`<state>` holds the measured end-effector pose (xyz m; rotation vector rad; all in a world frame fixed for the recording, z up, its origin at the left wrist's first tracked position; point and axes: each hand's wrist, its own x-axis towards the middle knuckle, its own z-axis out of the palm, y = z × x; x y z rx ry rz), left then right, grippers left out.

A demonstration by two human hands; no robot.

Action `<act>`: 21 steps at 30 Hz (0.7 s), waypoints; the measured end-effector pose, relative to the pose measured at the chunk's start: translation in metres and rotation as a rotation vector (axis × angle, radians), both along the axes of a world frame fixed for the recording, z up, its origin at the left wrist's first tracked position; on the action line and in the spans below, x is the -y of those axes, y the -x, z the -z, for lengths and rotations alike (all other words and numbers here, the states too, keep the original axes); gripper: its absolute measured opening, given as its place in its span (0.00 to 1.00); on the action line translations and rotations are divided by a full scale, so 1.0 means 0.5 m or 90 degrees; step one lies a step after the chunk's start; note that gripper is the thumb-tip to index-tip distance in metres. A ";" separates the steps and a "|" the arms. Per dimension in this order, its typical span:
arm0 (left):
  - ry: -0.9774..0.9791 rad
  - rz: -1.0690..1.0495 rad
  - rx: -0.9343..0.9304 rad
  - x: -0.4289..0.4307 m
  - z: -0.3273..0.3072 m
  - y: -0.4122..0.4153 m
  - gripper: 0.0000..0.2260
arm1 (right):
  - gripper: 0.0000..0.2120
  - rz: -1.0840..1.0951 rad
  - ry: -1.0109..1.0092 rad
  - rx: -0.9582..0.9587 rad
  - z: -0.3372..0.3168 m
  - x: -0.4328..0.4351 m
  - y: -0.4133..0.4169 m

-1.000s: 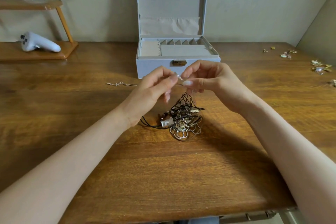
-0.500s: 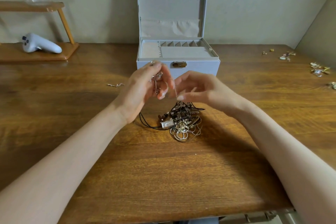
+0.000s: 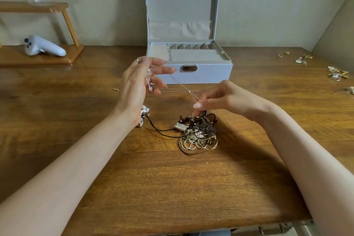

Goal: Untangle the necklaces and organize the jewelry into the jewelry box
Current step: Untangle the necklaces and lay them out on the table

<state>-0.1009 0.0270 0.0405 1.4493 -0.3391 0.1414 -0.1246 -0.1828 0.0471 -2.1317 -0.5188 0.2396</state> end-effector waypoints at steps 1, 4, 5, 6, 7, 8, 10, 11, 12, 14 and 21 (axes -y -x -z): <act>-0.030 -0.008 -0.004 0.001 0.002 0.000 0.14 | 0.12 0.006 -0.022 0.008 -0.001 0.002 0.000; -0.121 0.010 -0.034 0.009 0.011 0.006 0.14 | 0.09 0.038 -0.101 0.034 -0.004 0.005 -0.001; -0.155 0.032 -0.046 0.012 0.014 0.010 0.14 | 0.10 0.050 -0.120 0.048 -0.005 0.006 -0.002; -0.187 0.060 -0.056 0.016 0.017 0.013 0.14 | 0.10 0.060 -0.134 0.063 -0.004 0.006 -0.003; -0.212 0.089 -0.062 0.020 0.020 0.018 0.14 | 0.11 0.068 -0.148 0.078 -0.003 0.006 -0.004; -0.230 0.112 -0.064 0.024 0.023 0.021 0.14 | 0.11 0.073 -0.162 0.087 -0.003 0.005 -0.004; -0.263 0.140 -0.054 0.029 0.023 0.027 0.12 | 0.11 0.079 -0.201 0.093 -0.004 0.002 -0.003; -0.282 0.151 -0.042 0.032 0.022 0.031 0.10 | 0.11 0.081 -0.217 0.092 -0.004 0.000 -0.003; -0.296 0.164 -0.029 0.035 0.021 0.034 0.08 | 0.10 0.082 -0.228 0.089 -0.005 -0.003 -0.001; -0.289 0.188 -0.020 0.041 0.020 0.041 0.04 | 0.09 0.080 -0.247 0.087 -0.002 -0.008 0.000; -0.197 0.173 -0.075 0.054 0.029 0.041 0.15 | 0.08 0.076 -0.262 0.083 0.010 -0.019 -0.007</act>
